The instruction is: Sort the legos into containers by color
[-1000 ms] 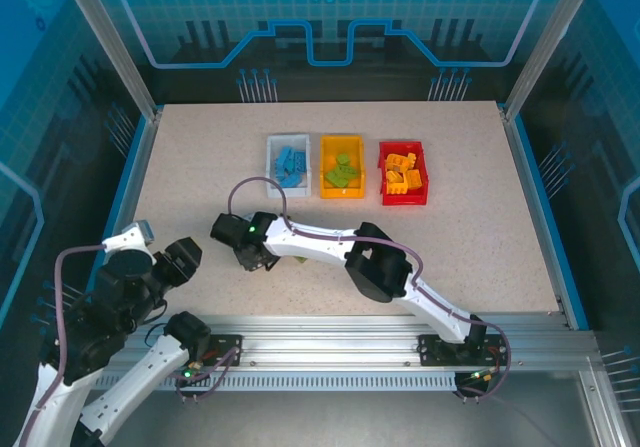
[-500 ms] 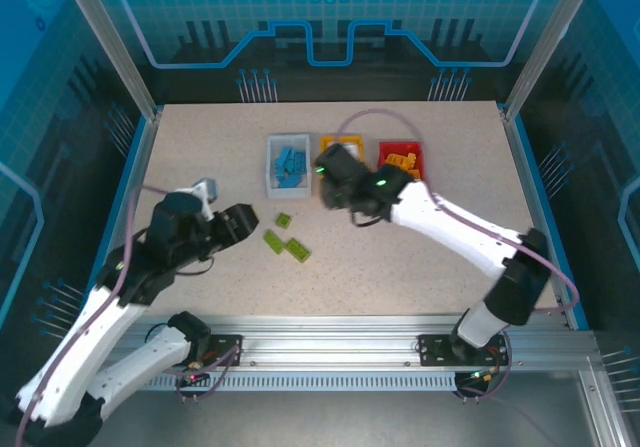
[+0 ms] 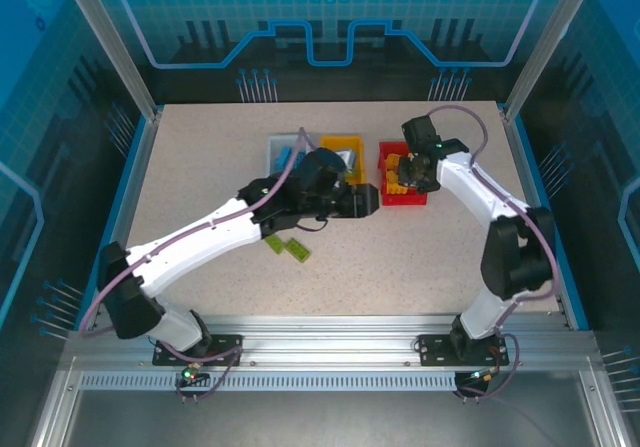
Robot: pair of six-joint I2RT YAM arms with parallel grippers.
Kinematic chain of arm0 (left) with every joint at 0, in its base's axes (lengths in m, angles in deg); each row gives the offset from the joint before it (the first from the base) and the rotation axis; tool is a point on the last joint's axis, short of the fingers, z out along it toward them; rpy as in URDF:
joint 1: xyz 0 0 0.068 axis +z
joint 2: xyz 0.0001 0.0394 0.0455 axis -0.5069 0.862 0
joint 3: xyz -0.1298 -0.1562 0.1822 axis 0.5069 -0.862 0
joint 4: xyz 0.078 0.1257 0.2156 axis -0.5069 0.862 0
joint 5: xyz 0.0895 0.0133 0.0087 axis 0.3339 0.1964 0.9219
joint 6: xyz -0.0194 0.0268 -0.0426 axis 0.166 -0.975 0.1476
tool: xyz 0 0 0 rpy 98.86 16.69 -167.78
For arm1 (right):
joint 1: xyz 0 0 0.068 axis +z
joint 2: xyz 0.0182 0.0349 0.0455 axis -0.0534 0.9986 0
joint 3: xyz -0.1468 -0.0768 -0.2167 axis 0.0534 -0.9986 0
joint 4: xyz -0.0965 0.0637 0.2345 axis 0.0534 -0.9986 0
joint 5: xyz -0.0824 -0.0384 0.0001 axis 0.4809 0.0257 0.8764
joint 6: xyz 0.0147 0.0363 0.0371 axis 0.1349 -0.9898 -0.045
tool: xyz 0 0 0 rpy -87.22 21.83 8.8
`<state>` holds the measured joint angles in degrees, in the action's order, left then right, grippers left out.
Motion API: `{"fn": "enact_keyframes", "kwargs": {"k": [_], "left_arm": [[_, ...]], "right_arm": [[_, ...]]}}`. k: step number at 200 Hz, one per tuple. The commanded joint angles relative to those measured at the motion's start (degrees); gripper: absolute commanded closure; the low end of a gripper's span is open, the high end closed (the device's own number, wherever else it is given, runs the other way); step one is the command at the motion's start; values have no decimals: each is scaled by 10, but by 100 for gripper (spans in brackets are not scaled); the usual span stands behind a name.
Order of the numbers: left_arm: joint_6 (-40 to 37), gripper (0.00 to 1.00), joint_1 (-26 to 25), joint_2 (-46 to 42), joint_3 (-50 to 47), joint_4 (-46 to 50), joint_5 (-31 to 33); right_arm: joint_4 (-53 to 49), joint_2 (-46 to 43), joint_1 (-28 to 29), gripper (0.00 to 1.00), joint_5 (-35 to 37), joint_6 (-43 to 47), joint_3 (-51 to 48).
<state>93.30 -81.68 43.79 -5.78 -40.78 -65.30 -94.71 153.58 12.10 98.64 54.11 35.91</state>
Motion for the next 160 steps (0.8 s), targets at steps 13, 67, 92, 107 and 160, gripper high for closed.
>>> {"fn": "enact_keyframes", "kwargs": {"k": [13,67,92,107,160], "left_arm": [[-23,38,-12,32,42,-21,30],[-19,38,-14,26,21,-25,36],[-20,38,-14,16,11,-24,40],[-20,38,-14,11,6,-21,42],[25,37,-11,-41,-31,50,114]], "right_arm": [[6,65,-14,70,-44,34,51],[-7,113,-20,53,-33,31,89],[-3,101,-19,43,-34,31,86],[-7,91,-18,42,-34,32,89],[4,-42,17,47,-5,40,51]]}}
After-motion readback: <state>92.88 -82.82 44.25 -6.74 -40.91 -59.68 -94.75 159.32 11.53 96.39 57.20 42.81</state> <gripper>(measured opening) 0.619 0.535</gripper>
